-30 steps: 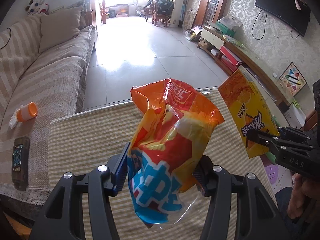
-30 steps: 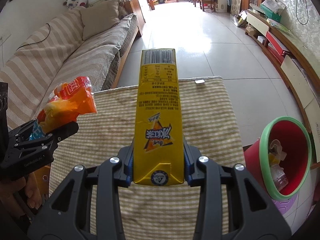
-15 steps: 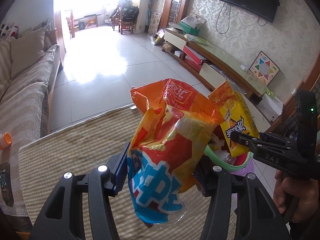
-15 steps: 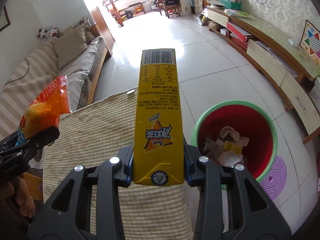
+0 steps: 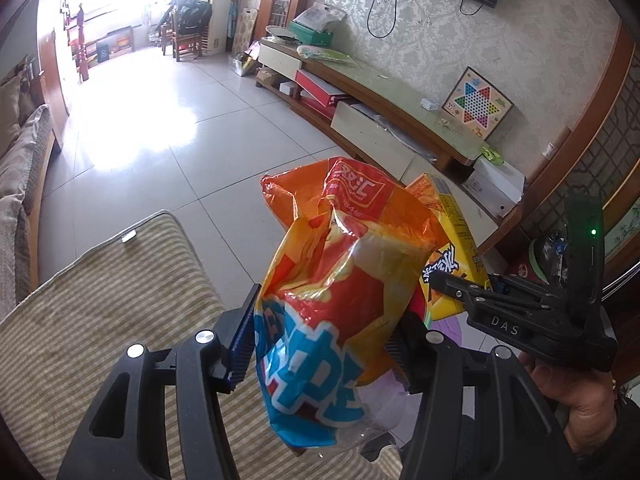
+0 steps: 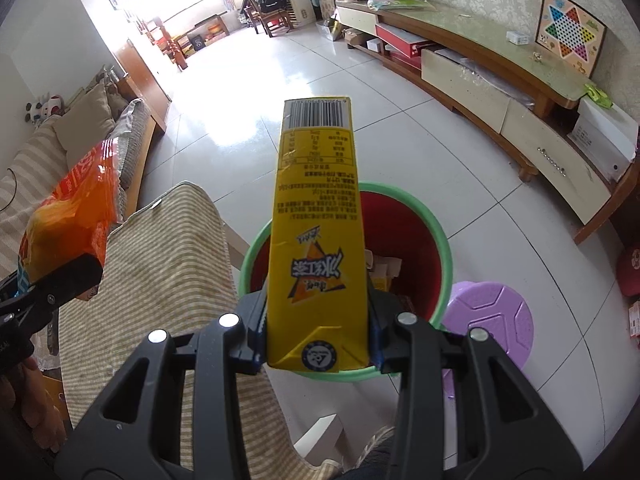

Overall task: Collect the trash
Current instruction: 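Carry the yellow box and orange bag over the red bin and release both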

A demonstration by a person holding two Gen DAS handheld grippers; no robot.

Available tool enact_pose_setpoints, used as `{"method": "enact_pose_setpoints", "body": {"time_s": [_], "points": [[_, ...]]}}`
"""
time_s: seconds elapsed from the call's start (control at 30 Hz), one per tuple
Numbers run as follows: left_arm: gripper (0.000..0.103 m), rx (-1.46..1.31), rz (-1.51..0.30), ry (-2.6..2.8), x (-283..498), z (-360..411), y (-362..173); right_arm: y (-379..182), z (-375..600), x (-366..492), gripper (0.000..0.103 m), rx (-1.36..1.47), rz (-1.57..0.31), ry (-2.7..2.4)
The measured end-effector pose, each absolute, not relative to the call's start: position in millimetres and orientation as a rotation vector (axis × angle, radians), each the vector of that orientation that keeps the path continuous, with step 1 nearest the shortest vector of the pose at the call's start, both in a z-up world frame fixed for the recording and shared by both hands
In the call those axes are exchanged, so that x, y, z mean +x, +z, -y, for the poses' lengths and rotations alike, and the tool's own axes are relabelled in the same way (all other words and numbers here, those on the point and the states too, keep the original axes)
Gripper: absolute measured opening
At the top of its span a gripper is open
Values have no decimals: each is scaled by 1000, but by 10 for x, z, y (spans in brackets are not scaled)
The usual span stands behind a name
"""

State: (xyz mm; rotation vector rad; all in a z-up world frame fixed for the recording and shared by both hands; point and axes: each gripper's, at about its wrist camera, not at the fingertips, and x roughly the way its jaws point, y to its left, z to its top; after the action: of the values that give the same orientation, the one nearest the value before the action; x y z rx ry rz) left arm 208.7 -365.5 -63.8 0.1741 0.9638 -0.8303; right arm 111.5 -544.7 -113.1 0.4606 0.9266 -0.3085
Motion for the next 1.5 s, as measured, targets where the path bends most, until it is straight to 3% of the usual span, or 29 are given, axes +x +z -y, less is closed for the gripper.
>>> {"method": "enact_pose_setpoints", "body": {"time_s": [0.2, 0.23, 0.3, 0.47, 0.93, 0.97, 1.03, 1.1, 1.3, 1.4, 1.5], "points": [[53, 223, -968, -850, 1999, 3964, -685, -1292, 5669, 1064, 39, 472, -956, -316], [53, 227, -970, -852, 1994, 3990, -690, -1302, 5688, 1059, 53, 472, -954, -323], [53, 234, -977, -855, 1990, 4059, -714, -1278, 5713, 1036, 66, 464, -933, -332], [53, 251, -994, -862, 1958, 4187, -784, -1254, 5766, 968, 77, 459, -910, -347], [57, 284, -1035, -876, 1923, 4538, -954, -1307, 6007, 739, 85, 480, -903, -413], [59, 287, -1038, -876, 1916, 4571, -971, -1310, 6029, 718, 85, 482, -902, -417], [74, 290, -1038, -874, 1914, 4620, -988, -1319, 6074, 672, 86, 488, -899, -430], [81, 288, -1036, -872, 1901, 4650, -997, -1323, 6121, 642, 87, 494, -898, -439], [85, 294, -1033, -867, 1859, 4660, -996, -1357, 6161, 589, 87, 508, -901, -448], [95, 279, -1024, -849, 1854, 4561, -967, -1362, 6117, 601, 87, 511, -900, -441], [95, 262, -1024, -830, 1855, 4375, -920, -1325, 6012, 635, 89, 494, -897, -431]]}}
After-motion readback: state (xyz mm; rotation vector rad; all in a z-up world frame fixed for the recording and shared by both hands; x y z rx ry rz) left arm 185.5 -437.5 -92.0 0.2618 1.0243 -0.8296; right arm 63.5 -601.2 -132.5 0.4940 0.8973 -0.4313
